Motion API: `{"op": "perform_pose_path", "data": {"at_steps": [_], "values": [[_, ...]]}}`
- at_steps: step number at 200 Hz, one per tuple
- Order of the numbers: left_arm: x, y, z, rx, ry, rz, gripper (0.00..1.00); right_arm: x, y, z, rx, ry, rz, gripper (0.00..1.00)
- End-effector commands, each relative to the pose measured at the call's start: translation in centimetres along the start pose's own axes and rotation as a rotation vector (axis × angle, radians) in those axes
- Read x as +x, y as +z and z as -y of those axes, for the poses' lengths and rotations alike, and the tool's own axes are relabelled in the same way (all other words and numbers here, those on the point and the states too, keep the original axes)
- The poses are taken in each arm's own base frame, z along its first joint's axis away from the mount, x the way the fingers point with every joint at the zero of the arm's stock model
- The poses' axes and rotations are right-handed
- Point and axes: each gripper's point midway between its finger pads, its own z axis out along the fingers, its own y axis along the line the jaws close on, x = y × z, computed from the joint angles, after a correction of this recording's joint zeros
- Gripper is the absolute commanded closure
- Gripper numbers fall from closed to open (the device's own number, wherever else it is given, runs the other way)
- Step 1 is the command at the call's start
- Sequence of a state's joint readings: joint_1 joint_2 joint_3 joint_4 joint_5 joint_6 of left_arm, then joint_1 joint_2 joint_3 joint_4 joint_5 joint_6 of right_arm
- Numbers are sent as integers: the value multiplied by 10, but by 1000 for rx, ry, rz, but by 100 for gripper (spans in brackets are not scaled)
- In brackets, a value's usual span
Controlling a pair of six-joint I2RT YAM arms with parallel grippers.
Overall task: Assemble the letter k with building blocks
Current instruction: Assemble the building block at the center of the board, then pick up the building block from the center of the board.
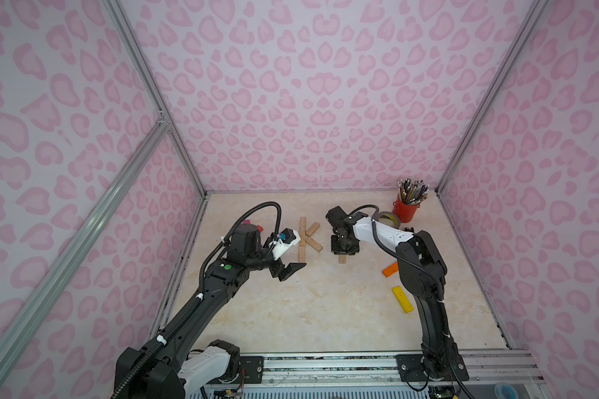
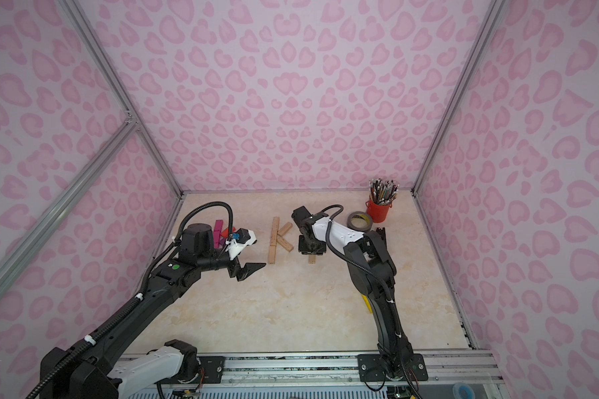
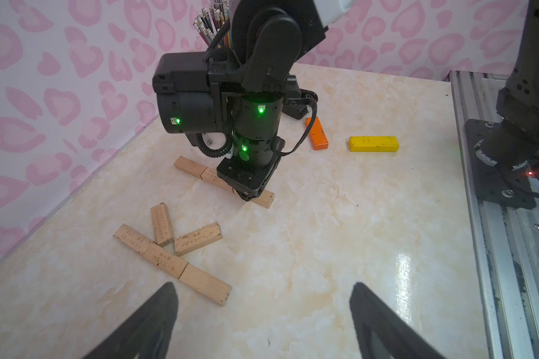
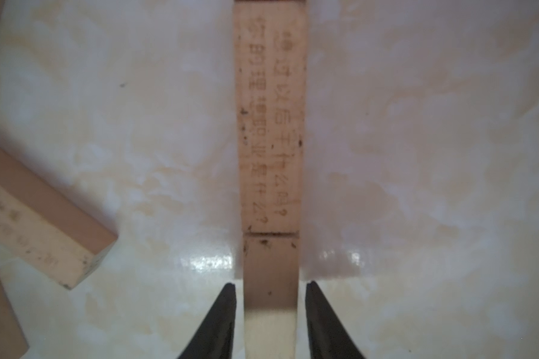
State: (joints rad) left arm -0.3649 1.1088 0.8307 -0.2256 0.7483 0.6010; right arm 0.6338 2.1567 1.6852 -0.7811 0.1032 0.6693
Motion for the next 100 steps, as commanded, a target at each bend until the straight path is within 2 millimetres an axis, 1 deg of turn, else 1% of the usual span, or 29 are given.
{"op": "perform_pose_path", "data": {"at_steps": [1, 11, 26, 36, 46, 58, 69, 86, 100], "values": [[-4, -1, -1, -5, 14, 13, 11, 0, -14, 2, -6, 7, 11, 53], [-4, -1, -1, -6, 18, 15, 11, 0, -24, 3, -17, 18, 26, 49], [-6, -2, -1, -5, 19, 19, 11, 0, -42, 11, -18, 39, 56, 47], [-6, -2, 0, -3, 20, 22, 11, 0, -54, 22, -10, 67, 77, 46], [-8, -2, 1, 0, 22, 27, 11, 2, -64, 37, 4, 103, 96, 46], [-9, -2, 2, 6, 23, 32, 11, 6, -75, 60, 30, 155, 116, 46], [-10, -2, 3, 10, 23, 34, 11, 11, -83, 86, 59, 234, 132, 46], [-10, -2, 4, 13, 24, 35, 11, 22, -88, 127, 90, 383, 133, 47], [-10, -2, 4, 13, 23, 35, 11, 36, -85, 156, 125, 486, 116, 48]]}}
